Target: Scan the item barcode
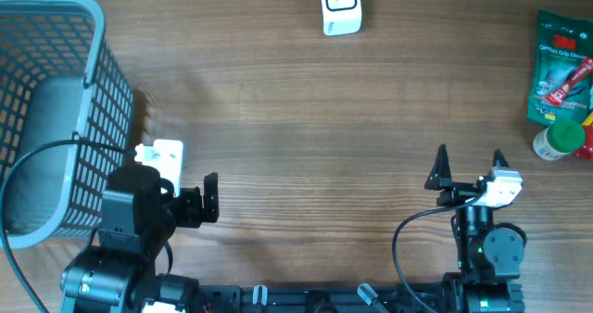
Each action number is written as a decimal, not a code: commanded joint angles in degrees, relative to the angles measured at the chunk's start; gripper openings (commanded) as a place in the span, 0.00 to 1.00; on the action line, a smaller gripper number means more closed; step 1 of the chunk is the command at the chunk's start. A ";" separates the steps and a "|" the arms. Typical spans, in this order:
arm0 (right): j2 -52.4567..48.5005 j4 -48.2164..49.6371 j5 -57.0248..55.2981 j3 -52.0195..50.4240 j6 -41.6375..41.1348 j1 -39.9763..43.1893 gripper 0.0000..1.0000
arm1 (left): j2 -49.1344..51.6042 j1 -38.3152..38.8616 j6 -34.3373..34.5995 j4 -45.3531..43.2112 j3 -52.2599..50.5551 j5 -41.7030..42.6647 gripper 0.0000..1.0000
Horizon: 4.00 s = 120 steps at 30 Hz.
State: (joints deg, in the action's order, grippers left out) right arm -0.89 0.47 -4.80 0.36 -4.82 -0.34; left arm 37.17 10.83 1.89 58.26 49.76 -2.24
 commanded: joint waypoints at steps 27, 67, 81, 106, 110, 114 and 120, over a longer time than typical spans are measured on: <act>-0.09 0.37 -0.63 -0.04 1.84 -0.13 1.00 | -13.49 -5.60 0.46 -10.01 -4.61 4.85 1.00; -0.09 0.37 -0.66 -0.04 1.84 -0.13 1.00 | -37.00 -9.94 -2.91 -54.07 -49.44 7.48 1.00; -0.09 0.37 -0.66 -0.04 1.86 -0.13 1.00 | -37.00 -9.94 -2.71 -54.16 -49.44 7.30 1.00; -0.09 0.37 -0.66 -0.04 1.81 -0.13 1.00 | -37.00 -9.94 -2.71 -54.18 -49.44 7.30 1.00; -0.09 0.37 -0.66 -0.04 1.86 -0.13 1.00 | -37.00 -9.94 -2.71 -54.18 -49.44 7.32 1.00; -0.09 0.37 -0.66 -0.04 1.84 -0.13 1.00 | -37.00 -9.94 -2.71 -54.18 -49.44 7.30 1.00; 0.02 0.37 -0.66 -0.04 1.81 -2.45 1.00 | -37.00 -9.94 -2.71 -54.18 -49.44 7.32 1.00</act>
State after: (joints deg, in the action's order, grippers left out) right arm -0.95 0.49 -4.97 0.36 -3.73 -0.86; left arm 0.78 1.37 -0.32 3.86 0.69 5.85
